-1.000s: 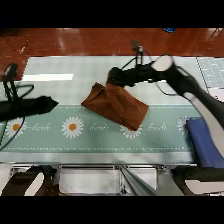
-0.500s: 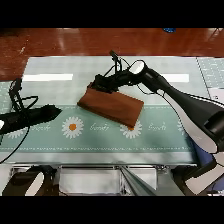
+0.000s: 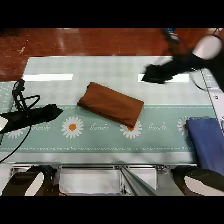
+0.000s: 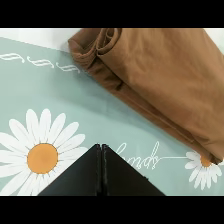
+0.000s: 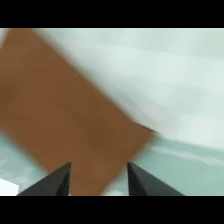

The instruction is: Fold the shirts.

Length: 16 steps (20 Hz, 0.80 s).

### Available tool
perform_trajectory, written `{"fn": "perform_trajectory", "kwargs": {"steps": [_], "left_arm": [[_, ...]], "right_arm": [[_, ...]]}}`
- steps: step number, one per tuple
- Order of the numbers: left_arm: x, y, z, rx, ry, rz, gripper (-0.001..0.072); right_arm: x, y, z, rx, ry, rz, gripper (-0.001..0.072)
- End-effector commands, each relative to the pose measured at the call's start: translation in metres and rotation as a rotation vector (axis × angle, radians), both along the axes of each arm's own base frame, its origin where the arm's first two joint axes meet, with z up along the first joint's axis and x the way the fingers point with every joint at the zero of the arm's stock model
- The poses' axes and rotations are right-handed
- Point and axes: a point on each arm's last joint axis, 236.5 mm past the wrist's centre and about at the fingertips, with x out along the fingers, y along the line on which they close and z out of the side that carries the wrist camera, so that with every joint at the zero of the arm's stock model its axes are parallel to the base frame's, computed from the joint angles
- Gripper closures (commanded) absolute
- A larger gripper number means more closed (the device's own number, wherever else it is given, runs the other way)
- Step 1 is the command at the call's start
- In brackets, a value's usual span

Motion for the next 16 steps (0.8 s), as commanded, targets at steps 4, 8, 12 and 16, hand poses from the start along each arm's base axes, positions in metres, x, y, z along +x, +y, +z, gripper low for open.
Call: {"fn": "perform_trajectory", "kwargs": {"steps": [4, 8, 12, 16], "left_arm": [[0.000, 0.000, -0.001, 0.000, 0.003, -0.001, 0.0689], [-0.001, 0.000, -0.001, 0.000, 0.007, -0.004, 0.0689], [-0.001, 0.000, -0.003, 0.002, 0.010, -0.006, 0.0689], [-0.001, 0.000, -0.007, 0.000, 0.025, -0.005, 0.0688]], "right_arm": [[-0.081, -0.057, -0.118, 0.104, 0.056, -0.451, 0.0300], [-0.085, -0.011, -0.162, 0.302, 0.201, -0.443, 0.0300], [-0.071, 0.031, -0.174, 0.500, 0.283, -0.395, 0.0300], [-0.057, 0.060, -0.176, 0.566, 0.329, -0.304, 0.0300]]}}
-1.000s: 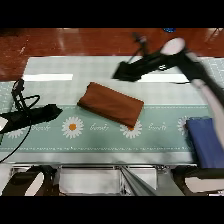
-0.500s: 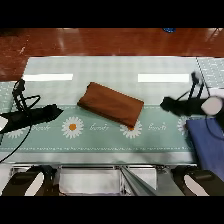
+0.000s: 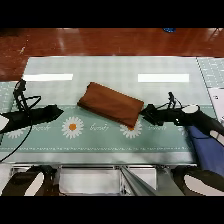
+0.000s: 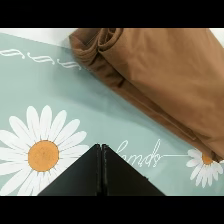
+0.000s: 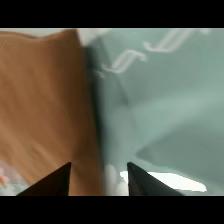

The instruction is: Fold the shirts.

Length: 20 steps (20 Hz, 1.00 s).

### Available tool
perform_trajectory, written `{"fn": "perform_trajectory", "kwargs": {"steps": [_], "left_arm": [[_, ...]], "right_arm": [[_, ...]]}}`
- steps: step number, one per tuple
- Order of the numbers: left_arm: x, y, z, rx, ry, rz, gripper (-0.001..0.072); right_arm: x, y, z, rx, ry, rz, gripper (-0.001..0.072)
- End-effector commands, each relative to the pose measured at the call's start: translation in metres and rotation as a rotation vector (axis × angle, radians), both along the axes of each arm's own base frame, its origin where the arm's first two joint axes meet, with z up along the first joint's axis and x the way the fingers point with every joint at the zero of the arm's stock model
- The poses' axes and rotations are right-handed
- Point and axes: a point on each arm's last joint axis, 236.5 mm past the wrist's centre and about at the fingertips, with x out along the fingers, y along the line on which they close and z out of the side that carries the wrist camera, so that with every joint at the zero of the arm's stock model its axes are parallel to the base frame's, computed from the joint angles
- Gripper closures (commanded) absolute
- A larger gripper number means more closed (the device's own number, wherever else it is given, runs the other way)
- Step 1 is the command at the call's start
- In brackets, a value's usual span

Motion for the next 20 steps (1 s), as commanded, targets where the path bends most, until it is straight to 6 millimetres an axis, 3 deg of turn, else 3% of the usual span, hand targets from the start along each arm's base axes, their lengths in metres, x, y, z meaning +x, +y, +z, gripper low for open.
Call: {"fn": "perform_trajectory", "kwargs": {"steps": [1, 4, 5, 7, 8, 12, 14, 16, 17, 20], "left_arm": [[0.000, 0.000, -0.004, 0.001, 0.013, -0.002, 0.0689], [0.000, 0.000, -0.006, 0.000, 0.019, -0.002, 0.0689], [0.000, 0.000, -0.006, 0.000, 0.019, -0.002, 0.0689], [0.000, 0.000, -0.006, 0.000, 0.019, -0.002, 0.0689], [0.000, 0.000, -0.006, 0.000, 0.020, -0.002, 0.0688], [0.000, 0.000, -0.006, 0.000, 0.022, -0.003, 0.0689], [0.000, 0.000, -0.006, 0.000, 0.021, -0.003, 0.0688], [0.000, 0.000, -0.006, 0.000, 0.022, -0.003, 0.0689], [-0.002, -0.001, -0.006, -0.001, 0.029, -0.008, 0.0689], [-0.006, -0.002, -0.008, -0.003, 0.045, -0.018, 0.0688]], "right_arm": [[0.016, 0.030, -0.002, 0.091, -0.006, 0.053, 0.0300], [0.025, 0.061, -0.007, 0.093, -0.006, 0.138, 0.0314], [0.027, 0.071, -0.008, 0.094, -0.008, 0.171, 0.0388], [0.034, 0.090, 0.002, 0.105, -0.062, 0.259, 0.0689], [0.042, 0.098, 0.014, 0.107, -0.110, 0.295, 0.0689], [0.079, 0.116, 0.087, 0.084, -0.259, 0.440, 0.0689], [0.106, 0.120, 0.147, 0.084, -0.389, 0.460, 0.0689], [0.141, 0.102, 0.214, 0.025, -0.521, 0.410, 0.0689], [0.152, 0.088, 0.238, -0.022, -0.557, 0.400, 0.0689], [0.158, 0.033, 0.292, -0.193, -0.606, 0.420, 0.0689]]}}
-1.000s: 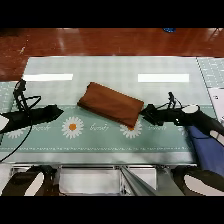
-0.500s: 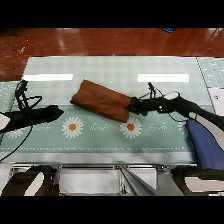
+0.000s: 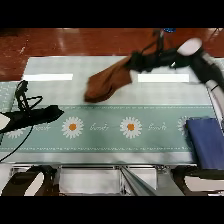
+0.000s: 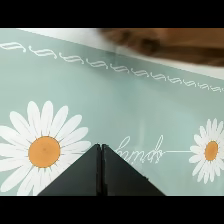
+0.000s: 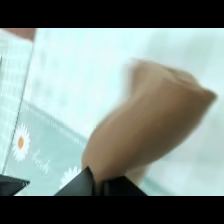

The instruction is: Fold the shirts.

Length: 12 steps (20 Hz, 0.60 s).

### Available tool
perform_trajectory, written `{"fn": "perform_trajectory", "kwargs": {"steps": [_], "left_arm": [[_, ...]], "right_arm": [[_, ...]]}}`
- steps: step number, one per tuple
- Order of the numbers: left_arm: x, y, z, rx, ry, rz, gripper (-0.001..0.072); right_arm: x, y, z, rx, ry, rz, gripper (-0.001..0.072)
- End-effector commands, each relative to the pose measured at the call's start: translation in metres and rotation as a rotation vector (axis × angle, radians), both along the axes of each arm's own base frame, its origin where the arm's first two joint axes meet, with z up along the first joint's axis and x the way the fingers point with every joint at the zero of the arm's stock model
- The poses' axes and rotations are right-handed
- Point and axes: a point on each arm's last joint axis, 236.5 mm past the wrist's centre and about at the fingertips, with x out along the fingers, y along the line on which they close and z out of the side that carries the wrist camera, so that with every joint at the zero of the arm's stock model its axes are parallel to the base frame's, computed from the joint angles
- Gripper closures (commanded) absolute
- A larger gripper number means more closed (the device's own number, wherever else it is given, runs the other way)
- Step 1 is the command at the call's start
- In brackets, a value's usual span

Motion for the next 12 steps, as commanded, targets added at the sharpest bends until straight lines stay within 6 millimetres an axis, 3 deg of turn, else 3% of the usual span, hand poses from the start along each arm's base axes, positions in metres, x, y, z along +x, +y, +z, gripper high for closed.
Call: {"fn": "perform_trajectory", "kwargs": {"steps": [1, 4, 7, 10, 12], "left_arm": [[-0.003, -0.001, -0.001, -0.002, 0.012, -0.006, 0.0688], [-0.003, -0.002, -0.001, -0.008, 0.012, -0.005, 0.0689], [-0.001, -0.009, 0.004, -0.051, 0.008, 0.002, 0.0688], [-0.001, -0.009, 0.004, -0.052, 0.008, 0.002, 0.0688], [-0.001, -0.009, 0.004, -0.052, 0.008, 0.001, 0.0688]], "right_arm": [[0.009, -0.068, 0.066, -0.174, -0.088, -0.074, 0.0689], [0.006, -0.129, 0.109, -0.187, -0.106, -0.192, 0.0689], [-0.012, -0.196, 0.131, -0.183, -0.075, -0.342, 0.0690], [-0.048, -0.268, 0.137, -0.210, 0.009, -0.491, 0.0689], [-0.085, -0.308, 0.123, -0.285, 0.130, -0.564, 0.0690]]}}
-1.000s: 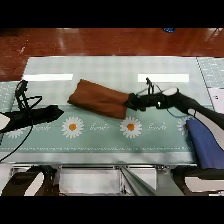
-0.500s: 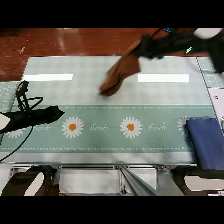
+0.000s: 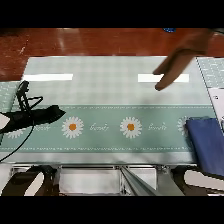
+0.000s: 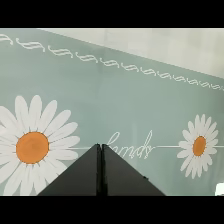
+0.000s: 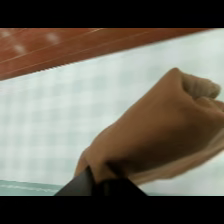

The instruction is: Fold the shirts.

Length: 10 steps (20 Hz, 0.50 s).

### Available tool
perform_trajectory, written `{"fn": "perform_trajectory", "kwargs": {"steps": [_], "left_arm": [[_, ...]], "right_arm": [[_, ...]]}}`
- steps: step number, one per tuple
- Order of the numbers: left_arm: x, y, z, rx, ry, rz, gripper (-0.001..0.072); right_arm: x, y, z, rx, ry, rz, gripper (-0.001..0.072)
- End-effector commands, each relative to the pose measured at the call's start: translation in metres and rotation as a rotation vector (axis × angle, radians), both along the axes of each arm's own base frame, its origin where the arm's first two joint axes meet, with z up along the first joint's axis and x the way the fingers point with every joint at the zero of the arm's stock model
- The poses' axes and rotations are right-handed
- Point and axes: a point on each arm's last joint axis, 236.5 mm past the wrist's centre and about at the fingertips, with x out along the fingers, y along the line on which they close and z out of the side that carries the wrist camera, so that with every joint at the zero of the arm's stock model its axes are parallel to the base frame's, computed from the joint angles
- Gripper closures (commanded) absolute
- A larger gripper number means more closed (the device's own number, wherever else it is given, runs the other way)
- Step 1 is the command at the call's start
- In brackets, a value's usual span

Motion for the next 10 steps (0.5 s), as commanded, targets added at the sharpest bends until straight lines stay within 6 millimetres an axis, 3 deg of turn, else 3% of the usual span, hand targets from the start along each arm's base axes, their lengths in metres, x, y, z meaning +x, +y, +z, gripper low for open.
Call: {"fn": "perform_trajectory", "kwargs": {"steps": [1, 3, 5, 7, 10], "left_arm": [[0.001, -0.001, 0.001, -0.006, -0.002, 0.002, 0.0688], [0.004, 0.001, 0.002, -0.004, -0.015, 0.011, 0.0688], [0.007, 0.002, 0.003, -0.003, -0.026, 0.019, 0.0688], [0.008, 0.003, 0.004, -0.002, -0.033, 0.024, 0.0688], [0.010, 0.003, 0.004, 0.003, -0.041, 0.022, 0.0688]], "right_arm": [[-0.072, -0.072, -0.018, -0.073, 0.222, -0.177, 0.0690], [-0.103, -0.097, -0.021, -0.114, 0.273, -0.284, 0.0690], [-0.127, -0.104, -0.030, -0.092, 0.306, -0.347, 0.0690], [-0.162, -0.113, -0.054, -0.088, 0.389, -0.433, 0.0690], [-0.234, -0.137, -0.100, -0.137, 0.555, -0.620, 0.0690]]}}
